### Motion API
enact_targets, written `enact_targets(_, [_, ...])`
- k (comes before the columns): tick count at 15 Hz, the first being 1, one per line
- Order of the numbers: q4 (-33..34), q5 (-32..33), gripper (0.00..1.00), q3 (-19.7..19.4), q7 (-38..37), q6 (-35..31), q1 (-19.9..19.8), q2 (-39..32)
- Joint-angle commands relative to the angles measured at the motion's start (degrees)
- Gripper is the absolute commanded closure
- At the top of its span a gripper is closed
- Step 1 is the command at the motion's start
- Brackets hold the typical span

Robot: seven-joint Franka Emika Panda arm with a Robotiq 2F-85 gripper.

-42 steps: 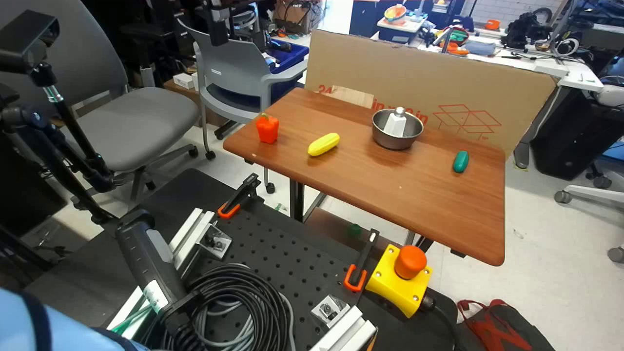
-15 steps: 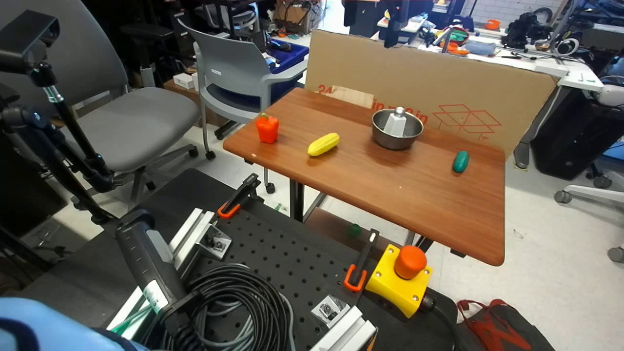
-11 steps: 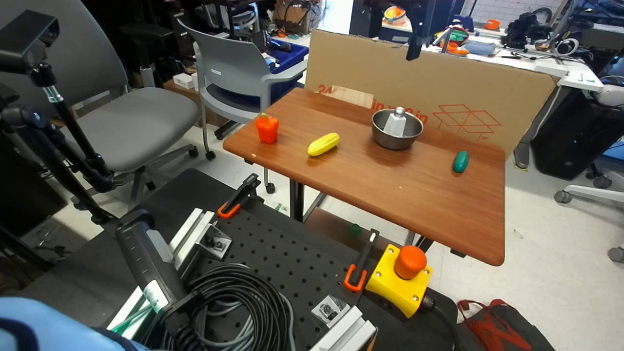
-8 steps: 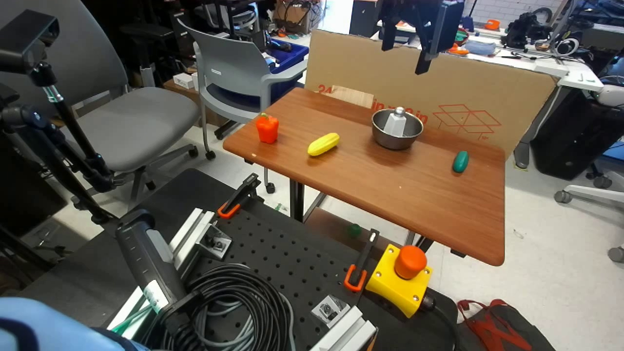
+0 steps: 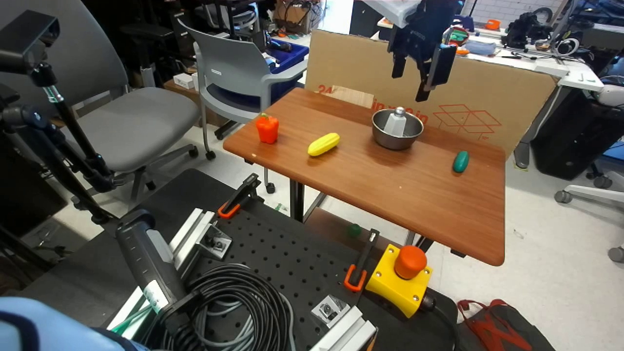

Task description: Pick up the salt cellar and put it on the table

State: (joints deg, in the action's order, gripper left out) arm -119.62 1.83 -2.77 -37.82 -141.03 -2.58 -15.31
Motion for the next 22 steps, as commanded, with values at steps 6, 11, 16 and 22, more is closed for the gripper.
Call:
enact_targets(6, [8.4, 1.0, 0.00, -4.3, -5.5, -0.2, 4.8, -9.3])
enact_targets(11, [11.0, 0.7, 0.00, -5.5, -6.0, 0.5, 5.9, -12.7])
enact_targets(16, [12.6, 1.1, 0.00, -6.4, -6.2, 0.9, 6.7, -15.0])
enact_targets(22, [13.7, 1.7, 0.49, -7.5, -6.5, 0.8, 8.1, -16.3])
